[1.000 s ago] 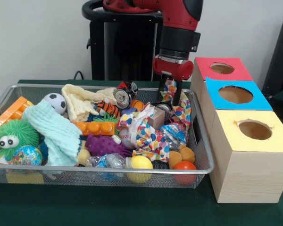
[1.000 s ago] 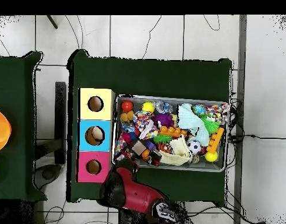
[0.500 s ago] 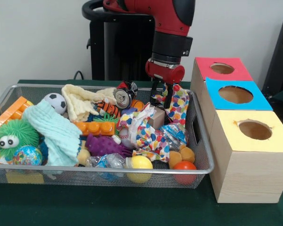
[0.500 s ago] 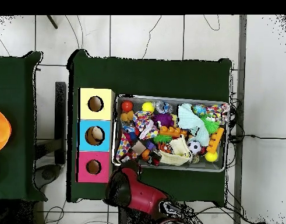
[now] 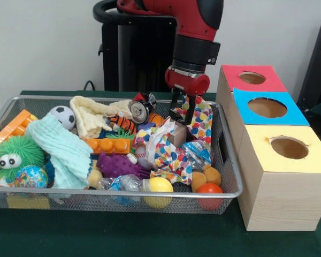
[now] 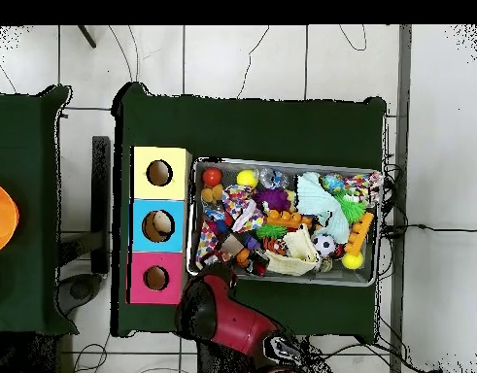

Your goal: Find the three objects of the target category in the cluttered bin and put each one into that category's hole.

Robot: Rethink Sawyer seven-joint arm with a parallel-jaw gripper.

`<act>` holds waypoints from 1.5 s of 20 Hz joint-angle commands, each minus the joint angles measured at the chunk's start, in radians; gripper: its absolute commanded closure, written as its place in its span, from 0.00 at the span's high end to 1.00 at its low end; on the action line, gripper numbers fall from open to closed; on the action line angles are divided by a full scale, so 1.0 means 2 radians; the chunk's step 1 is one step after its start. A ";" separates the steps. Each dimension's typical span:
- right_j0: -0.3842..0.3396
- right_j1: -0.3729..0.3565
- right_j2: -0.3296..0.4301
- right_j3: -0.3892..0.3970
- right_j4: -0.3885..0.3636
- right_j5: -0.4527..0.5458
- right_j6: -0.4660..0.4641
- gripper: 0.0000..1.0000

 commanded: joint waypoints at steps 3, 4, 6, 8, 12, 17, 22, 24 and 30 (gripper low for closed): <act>0.023 -0.026 0.013 -0.066 0.106 0.078 0.092 1.00; 0.026 -0.025 0.010 -0.069 0.114 0.085 0.088 1.00; 0.033 -0.023 0.004 -0.075 0.128 0.096 0.080 1.00; 0.041 -0.022 -0.002 -0.079 0.143 0.105 0.076 1.00; 0.048 -0.019 -0.005 -0.087 0.159 0.110 0.078 1.00; 0.027 -0.009 0.020 -0.095 0.142 0.078 0.097 1.00; 0.012 -0.005 0.035 -0.105 0.126 0.062 0.103 1.00; 0.012 -0.006 0.038 -0.106 0.126 0.060 0.105 1.00; 0.007 -0.010 0.051 -0.108 0.113 0.040 0.118 1.00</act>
